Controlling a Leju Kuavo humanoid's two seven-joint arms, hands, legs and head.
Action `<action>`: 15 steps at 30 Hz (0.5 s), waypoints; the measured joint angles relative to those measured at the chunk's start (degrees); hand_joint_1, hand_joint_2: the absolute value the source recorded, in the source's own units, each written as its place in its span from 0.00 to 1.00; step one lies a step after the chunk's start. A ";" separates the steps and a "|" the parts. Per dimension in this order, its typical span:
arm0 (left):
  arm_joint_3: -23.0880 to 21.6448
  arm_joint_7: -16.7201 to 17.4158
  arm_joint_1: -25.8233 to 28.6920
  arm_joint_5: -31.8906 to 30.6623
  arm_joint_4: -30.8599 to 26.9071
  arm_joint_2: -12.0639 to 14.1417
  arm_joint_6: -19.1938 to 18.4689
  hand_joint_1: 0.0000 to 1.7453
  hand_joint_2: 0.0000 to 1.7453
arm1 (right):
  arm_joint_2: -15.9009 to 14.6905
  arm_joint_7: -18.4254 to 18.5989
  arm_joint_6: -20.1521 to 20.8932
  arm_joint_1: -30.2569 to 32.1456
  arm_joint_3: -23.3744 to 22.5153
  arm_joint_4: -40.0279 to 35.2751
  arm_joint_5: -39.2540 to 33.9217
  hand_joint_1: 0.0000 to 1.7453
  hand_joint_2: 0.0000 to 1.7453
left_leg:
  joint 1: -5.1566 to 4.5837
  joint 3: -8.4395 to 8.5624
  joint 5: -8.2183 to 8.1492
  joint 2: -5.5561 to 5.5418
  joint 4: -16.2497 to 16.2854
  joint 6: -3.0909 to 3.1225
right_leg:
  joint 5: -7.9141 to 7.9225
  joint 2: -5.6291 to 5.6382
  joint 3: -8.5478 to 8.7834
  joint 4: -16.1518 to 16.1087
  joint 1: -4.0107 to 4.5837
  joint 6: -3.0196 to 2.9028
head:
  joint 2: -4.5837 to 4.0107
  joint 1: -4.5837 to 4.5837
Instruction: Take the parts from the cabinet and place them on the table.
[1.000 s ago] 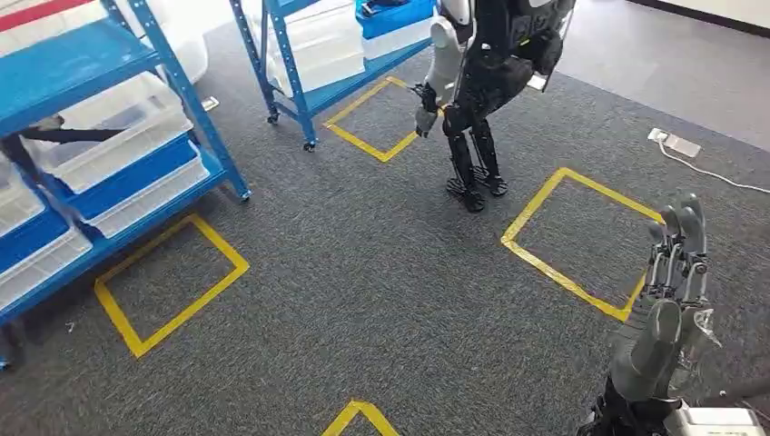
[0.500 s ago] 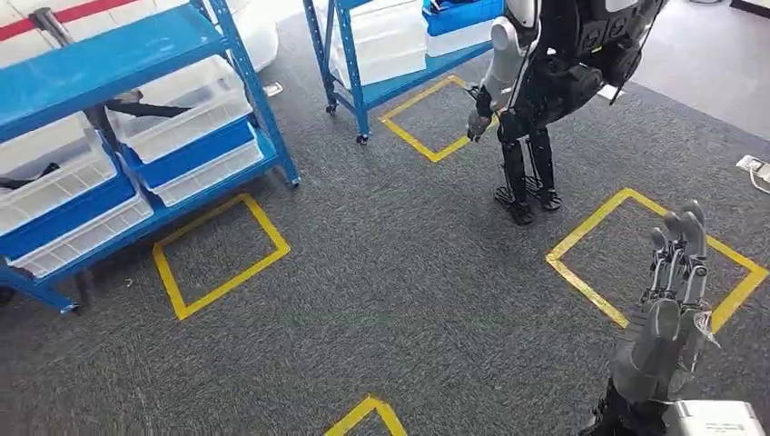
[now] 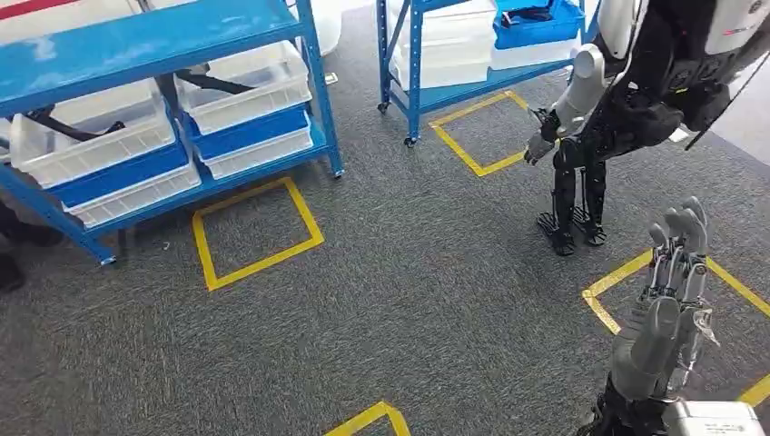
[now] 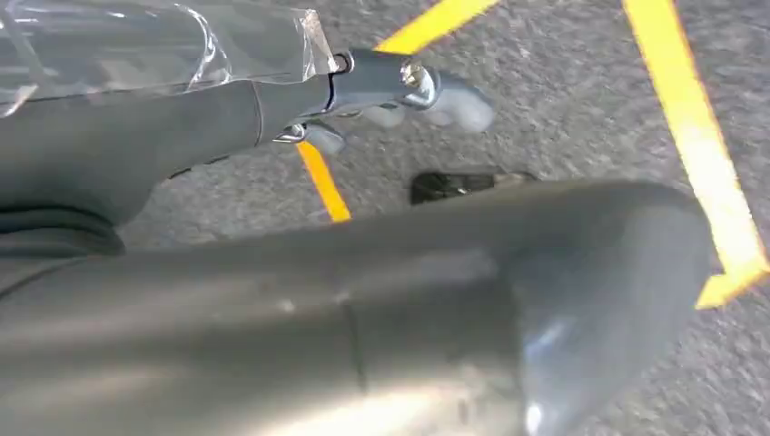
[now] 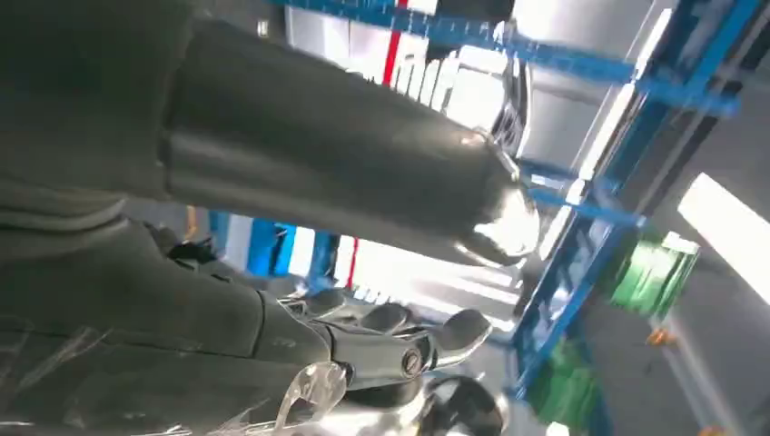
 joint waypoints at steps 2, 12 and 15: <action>-0.31 0.00 -0.29 -0.11 0.00 -0.09 -0.07 0.00 0.00 | -0.11 0.28 0.00 0.38 0.00 0.00 0.00 0.00 0.00 | 0.00 0.03 -0.17 -1.63 0.02 0.36 | -3.67 0.98 -5.97 10.49 0.00 -0.07 | 0.00 -0.02; -0.64 0.11 0.18 -0.11 0.00 -0.02 -0.06 0.00 0.00 | -0.15 0.42 0.02 0.98 0.11 0.02 0.31 0.00 0.00 | 0.10 0.10 -1.87 -9.05 1.27 -0.27 | 8.59 3.67 -0.68 -8.55 -1.74 -1.13 | 0.00 -0.11; -0.72 0.09 0.08 -0.09 0.00 0.15 0.00 0.00 0.00 | -0.13 0.42 0.04 1.00 0.11 0.00 0.42 0.00 0.00 | 0.47 -4.51 -6.78 -2.76 10.90 -2.00 | 8.47 1.74 -0.04 -8.95 -1.81 -1.70 | 0.00 -0.11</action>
